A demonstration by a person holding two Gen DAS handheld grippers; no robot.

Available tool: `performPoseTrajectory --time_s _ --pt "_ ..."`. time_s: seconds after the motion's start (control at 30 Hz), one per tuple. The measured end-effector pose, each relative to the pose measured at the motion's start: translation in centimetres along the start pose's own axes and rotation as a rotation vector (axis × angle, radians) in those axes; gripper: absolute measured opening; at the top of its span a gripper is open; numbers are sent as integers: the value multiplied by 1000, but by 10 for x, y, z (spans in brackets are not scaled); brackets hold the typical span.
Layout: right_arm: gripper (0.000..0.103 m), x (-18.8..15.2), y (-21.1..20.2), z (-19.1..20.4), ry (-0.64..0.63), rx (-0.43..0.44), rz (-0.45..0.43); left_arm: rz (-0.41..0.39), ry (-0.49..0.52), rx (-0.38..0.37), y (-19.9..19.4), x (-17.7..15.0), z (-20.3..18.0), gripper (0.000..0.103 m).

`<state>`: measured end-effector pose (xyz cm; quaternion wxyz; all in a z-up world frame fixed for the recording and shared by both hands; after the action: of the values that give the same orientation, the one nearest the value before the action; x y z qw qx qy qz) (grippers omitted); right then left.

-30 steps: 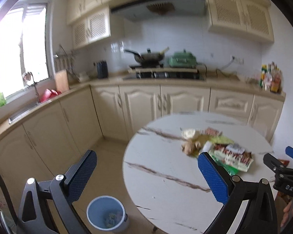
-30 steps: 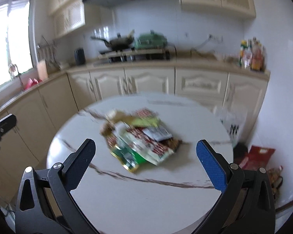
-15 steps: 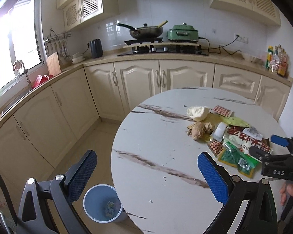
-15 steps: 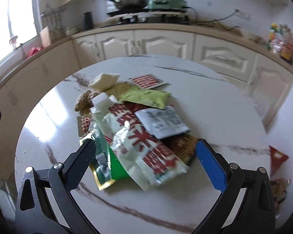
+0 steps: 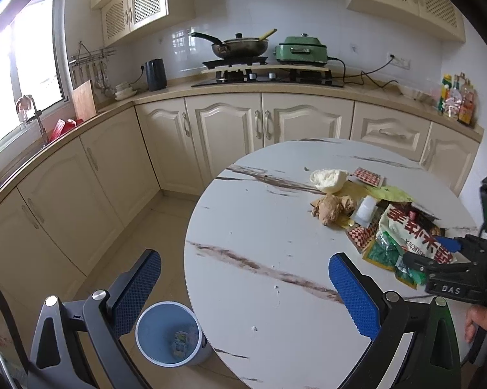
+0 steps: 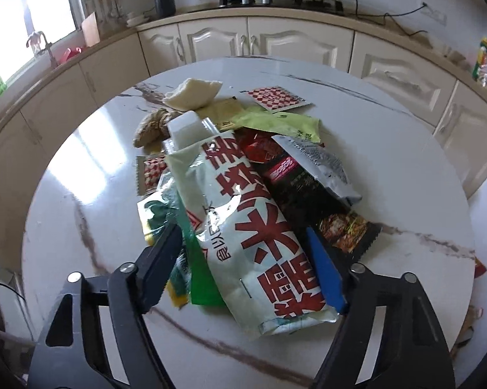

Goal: Collect trash
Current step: 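Close the right tool on the white rice-noodle packet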

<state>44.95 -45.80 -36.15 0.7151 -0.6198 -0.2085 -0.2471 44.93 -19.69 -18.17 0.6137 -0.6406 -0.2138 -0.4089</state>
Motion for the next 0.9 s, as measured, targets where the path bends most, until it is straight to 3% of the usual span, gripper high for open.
performPoseTrajectory --time_s 0.03,0.07,0.23,0.3,0.43,0.47,0.5,0.57,0.7,0.87,0.9 --pt "67 1 -1 0 6 4 -7 3 2 -5 0 -1 -1 102" --pt "48 -3 -5 -1 19 9 -9 6 4 -13 1 -1 -2 102" --pt "44 -20 -21 -2 57 18 -17 34 6 -44 7 -6 -12 102" --pt "24 -23 -34 -4 89 40 -54 49 13 -56 10 -8 -18 102" --pt "29 -32 -45 -14 153 44 -56 94 25 -95 19 -13 -32 102" --pt "41 -34 -45 -16 153 9 -42 99 25 -95 19 -14 -34 102" --pt "59 -34 -45 -17 147 -13 -46 99 26 -96 18 -14 -36 102" --pt "73 -31 -46 -12 143 -12 -69 99 31 -98 15 -13 -40 102" --pt "72 -28 -32 -5 88 -71 -35 96 45 -92 11 -12 -42 102" --pt "74 -32 -22 2 38 -71 -18 109 48 -96 15 -15 -44 102" --pt "70 -32 -22 3 27 -69 -19 113 48 -104 17 -15 -46 102"
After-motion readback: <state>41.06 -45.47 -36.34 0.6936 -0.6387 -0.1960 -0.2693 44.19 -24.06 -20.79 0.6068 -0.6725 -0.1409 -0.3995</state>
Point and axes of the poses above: each gripper's, at about its wrist camera, not at the fingertips, and y roughly the way its jaws point, z to its left, x to its top, the point moved 7 cm from there along y, roughly the way its jaws point, and after that the axes turned 1 degree about -z, right-handed, at the moved point
